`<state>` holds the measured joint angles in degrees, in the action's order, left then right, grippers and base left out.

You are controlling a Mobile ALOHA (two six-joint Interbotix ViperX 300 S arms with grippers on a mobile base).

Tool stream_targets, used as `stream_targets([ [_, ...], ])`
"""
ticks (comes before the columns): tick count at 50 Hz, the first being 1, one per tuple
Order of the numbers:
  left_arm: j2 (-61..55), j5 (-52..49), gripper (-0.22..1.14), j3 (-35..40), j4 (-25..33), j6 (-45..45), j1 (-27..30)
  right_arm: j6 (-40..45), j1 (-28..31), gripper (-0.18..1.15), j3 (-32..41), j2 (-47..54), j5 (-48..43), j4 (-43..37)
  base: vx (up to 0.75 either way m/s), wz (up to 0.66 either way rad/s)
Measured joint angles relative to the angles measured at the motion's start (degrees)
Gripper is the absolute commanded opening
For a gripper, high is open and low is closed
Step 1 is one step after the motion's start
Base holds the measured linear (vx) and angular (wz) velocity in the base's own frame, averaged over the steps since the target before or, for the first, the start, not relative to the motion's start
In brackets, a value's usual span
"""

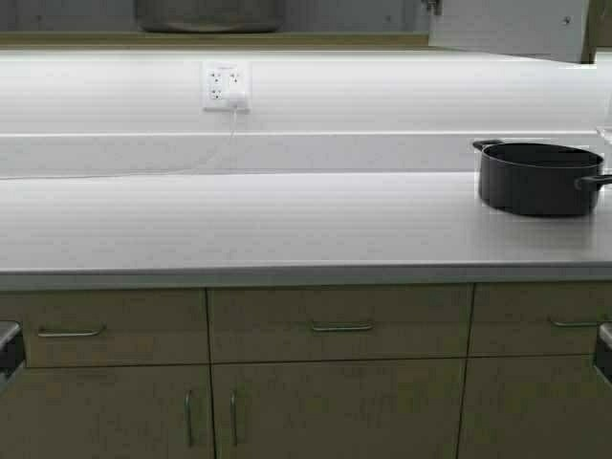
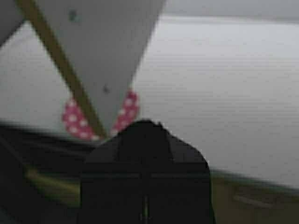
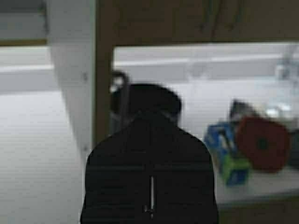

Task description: Open the cabinet, put the pot inside, then close it

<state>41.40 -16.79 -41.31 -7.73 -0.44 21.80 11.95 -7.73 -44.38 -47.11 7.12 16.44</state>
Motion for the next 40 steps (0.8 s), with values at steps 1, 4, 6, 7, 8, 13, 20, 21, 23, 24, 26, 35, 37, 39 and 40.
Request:
stream_targets([
  [1, -0.4, 0.2, 0.03, 0.4, 0.0, -0.4, 0.6, 0.1, -0.7, 0.07, 0.5, 0.7, -0.3, 0.0, -0.2, 0.02],
  [4, -1.6, 1.1, 0.03, 1.8, 0.0, -1.3, 2.3, 0.2, -1.8, 0.07, 2.5, 3.8, -0.7, 0.1, -0.2, 0.03],
  [6, -2.7, 1.8, 0.03, 3.2, 0.0, -1.8, 3.8, 0.2, -2.1, 0.07, 3.9, 6.2, -0.8, 0.1, -0.18, 0.03],
  [7, -3.3, 2.1, 0.03, 3.9, 0.0, -1.8, 4.6, 0.2, -2.3, 0.07, 4.5, 7.4, -0.8, 0.1, -0.17, 0.04],
  [8, -4.1, 2.5, 0.03, 4.7, 0.0, -1.8, 5.4, 0.2, -2.5, 0.07, 5.1, 8.6, -1.0, 0.1, -0.16, 0.04],
  [13, -9.9, 3.9, 0.03, 10.1, 0.4, -2.5, 8.6, 0.2, -2.4, 0.07, 7.8, 13.9, -1.5, 0.1, -0.14, 0.05],
  [20, -18.6, 5.6, 0.03, 19.1, 0.8, -3.5, 11.3, 0.6, -2.4, 0.07, 11.8, 20.0, -4.7, -0.3, -0.09, 0.02],
  [21, -19.8, 5.9, 0.03, 20.2, 0.8, -3.7, 11.5, 0.6, -2.5, 0.07, 12.2, 20.7, -5.0, -0.3, -0.06, 0.02],
  [23, -22.1, 6.3, 0.03, 22.6, 0.8, -3.6, 11.9, 0.6, -2.5, 0.07, 13.4, 22.1, -5.6, -0.3, -0.05, 0.02],
  [24, -23.0, 6.5, 0.03, 23.5, 0.8, -3.5, 12.0, 0.6, -2.5, 0.07, 14.0, 22.8, -5.7, -0.4, -0.04, 0.02],
  [26, -25.2, 7.4, 0.03, 25.8, 0.8, -3.3, 12.0, 0.5, -2.5, 0.07, 15.2, 24.3, -6.1, -0.4, -0.03, 0.02],
  [35, -32.9, 12.3, 0.03, 32.1, 1.4, -3.5, 12.0, 0.5, -2.4, 0.07, 20.6, 31.6, -6.5, -0.9, 0.0, 0.0],
  [37, -34.0, 13.1, 0.03, 32.6, 1.7, -3.5, 12.0, 0.6, -2.4, 0.07, 21.8, 33.1, -6.5, -1.2, 0.01, -0.01],
  [39, -34.9, 14.0, 0.03, 33.0, 1.8, -3.5, 11.9, 0.6, -2.5, 0.07, 23.1, 34.6, -6.5, -1.8, 0.01, -0.01],
  [40, -35.3, 14.2, 0.03, 33.1, 1.9, -3.5, 11.8, 0.8, -2.5, 0.07, 23.8, 35.4, -6.5, -2.1, 0.02, -0.02],
])
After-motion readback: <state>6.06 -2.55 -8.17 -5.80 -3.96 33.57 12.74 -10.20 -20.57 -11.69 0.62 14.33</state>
